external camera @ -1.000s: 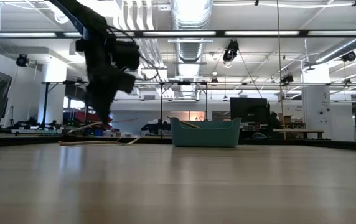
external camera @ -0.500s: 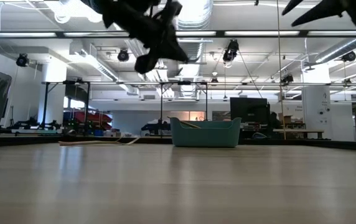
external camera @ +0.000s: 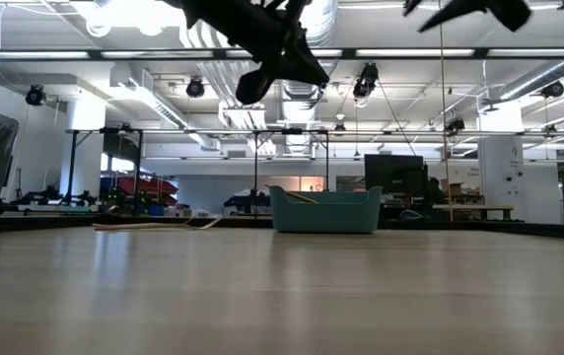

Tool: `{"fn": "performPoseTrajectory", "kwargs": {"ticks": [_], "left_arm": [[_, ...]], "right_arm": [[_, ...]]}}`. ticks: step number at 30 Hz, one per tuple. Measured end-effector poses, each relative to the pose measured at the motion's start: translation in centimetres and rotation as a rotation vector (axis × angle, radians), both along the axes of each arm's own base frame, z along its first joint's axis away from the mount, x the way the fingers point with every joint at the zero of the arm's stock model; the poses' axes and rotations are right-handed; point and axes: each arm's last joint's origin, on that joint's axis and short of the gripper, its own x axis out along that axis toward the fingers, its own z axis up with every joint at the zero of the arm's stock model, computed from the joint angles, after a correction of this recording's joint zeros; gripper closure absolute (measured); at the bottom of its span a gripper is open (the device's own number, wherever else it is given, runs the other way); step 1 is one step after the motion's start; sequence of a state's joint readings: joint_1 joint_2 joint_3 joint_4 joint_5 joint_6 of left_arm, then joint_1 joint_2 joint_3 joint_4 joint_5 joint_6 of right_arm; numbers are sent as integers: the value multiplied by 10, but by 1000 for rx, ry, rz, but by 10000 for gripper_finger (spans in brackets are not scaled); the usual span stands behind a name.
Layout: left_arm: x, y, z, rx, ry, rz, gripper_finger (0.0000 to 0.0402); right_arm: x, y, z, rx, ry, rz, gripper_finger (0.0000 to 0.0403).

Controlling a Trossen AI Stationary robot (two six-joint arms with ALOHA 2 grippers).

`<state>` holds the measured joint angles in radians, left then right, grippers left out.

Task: Sort silverware by color (type)
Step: Put the orange fork into the white bin

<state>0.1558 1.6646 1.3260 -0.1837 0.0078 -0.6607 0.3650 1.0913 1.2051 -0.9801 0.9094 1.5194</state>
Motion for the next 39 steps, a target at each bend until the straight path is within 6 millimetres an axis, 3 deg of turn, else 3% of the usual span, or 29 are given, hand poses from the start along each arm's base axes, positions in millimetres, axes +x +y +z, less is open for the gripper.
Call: {"fn": "performPoseTrajectory", "kwargs": {"ticks": [4, 11, 15, 31, 39], "left_arm": [[4, -1, -6, -11, 8, 2, 402], [7, -4, -1, 1, -32, -12, 402], [9, -4, 6, 9, -74, -10, 401], [14, -2, 12, 29, -92, 64, 401], [12, 0, 10, 48, -59, 112, 401]], "right_arm": [[12, -18, 13, -58, -9, 76, 268], [23, -59, 3, 32, 88, 57, 268], [38, -72, 1, 36, 73, 119, 268], [75, -81, -11, -20, 53, 176, 268], [72, -81, -8, -25, 50, 180, 268]]}}
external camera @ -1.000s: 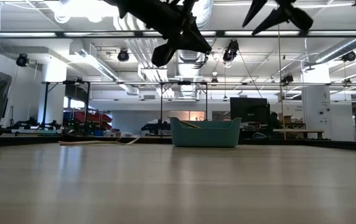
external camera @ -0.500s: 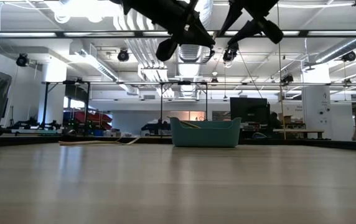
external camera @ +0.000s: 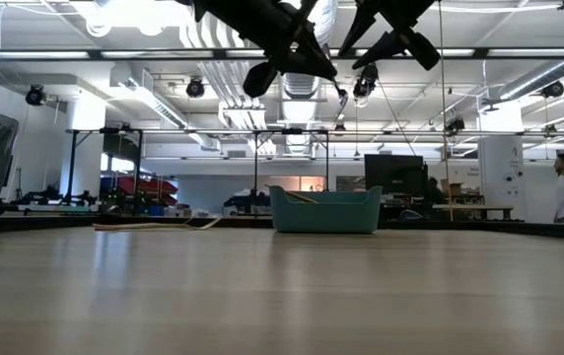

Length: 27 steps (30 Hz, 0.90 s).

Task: Sort silverware by color (type)
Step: Put the orange fork into the white bin

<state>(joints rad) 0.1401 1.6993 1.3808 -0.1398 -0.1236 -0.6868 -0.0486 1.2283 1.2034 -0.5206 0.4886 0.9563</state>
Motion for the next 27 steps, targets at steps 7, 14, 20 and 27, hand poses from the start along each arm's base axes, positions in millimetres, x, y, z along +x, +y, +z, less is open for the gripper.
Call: {"fn": "performPoseTrajectory", "kwargs": {"ticks": [7, 14, 20, 27], "left_arm": [[0, 0, 1, 2, -8, 1, 401], [0, 0, 1, -4, -8, 3, 401], [0, 0, 1, -11, -11, 6, 401], [1, 0, 3, -22, -43, 12, 401]], "right_arm": [[-3, 0, 5, 0, -32, 0, 268], [2, 0, 8, -8, -78, 3, 268], [3, 0, 10, -16, -94, 7, 268], [5, -1, 8, -30, -84, 9, 268]]}}
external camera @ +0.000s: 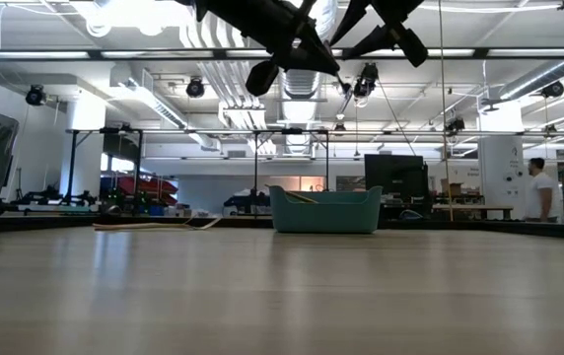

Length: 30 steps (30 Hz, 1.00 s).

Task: Sort silverware by color (type)
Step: Put the orange fork into the white bin

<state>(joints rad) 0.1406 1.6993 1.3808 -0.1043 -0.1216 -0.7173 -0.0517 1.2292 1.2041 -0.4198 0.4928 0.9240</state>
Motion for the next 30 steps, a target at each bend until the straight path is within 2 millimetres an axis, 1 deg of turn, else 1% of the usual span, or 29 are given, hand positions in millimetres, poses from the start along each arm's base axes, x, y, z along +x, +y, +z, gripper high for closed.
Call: {"fn": "performPoseTrajectory", "kwargs": {"ticks": [5, 9, 14, 21, 30], "left_arm": [[0, -1, 0, -6, -5, 0, 401], [1, -2, 1, -6, -10, -5, 401], [1, -4, 1, -6, -13, -10, 401], [1, -5, 1, -5, -12, -8, 401], [1, -4, 1, 7, -9, -6, 401]], "right_arm": [[3, -1, 2, -19, -30, 2, 268], [7, -3, 0, -32, -25, 3, 275], [8, -7, -1, -38, -13, -8, 302], [8, -12, -3, -40, -4, -13, 350], [9, -16, -3, -71, 23, -2, 390]]}}
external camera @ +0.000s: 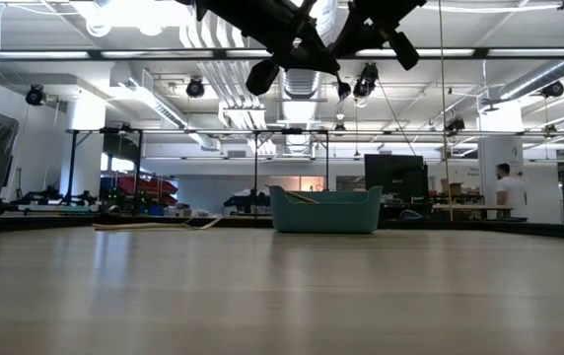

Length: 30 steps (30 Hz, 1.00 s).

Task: Sort silverware by color (type)
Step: Put the orange fork into the white bin

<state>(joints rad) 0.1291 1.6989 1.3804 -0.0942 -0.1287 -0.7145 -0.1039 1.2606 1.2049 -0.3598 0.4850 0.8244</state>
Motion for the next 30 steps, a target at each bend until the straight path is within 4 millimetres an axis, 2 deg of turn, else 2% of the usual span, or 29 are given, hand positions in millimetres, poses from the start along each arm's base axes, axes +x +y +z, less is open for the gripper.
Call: {"fn": "performPoseTrajectory", "kwargs": {"ticks": [11, 20, 26, 30], "left_arm": [[-1, -1, 2, 63, 13, -81, 398], [-2, -5, 5, 60, -2, -261, 316], [-6, -9, 0, 44, 59, -398, 279], [-13, -11, -7, 31, 150, -457, 277]], "right_arm": [[-1, 0, 0, -29, 29, 16, 394], [-16, -3, 1, -7, 100, 18, 394], [-37, 4, 8, 169, 220, 239, 394], [-55, 27, 14, 356, 309, 498, 394]]}}
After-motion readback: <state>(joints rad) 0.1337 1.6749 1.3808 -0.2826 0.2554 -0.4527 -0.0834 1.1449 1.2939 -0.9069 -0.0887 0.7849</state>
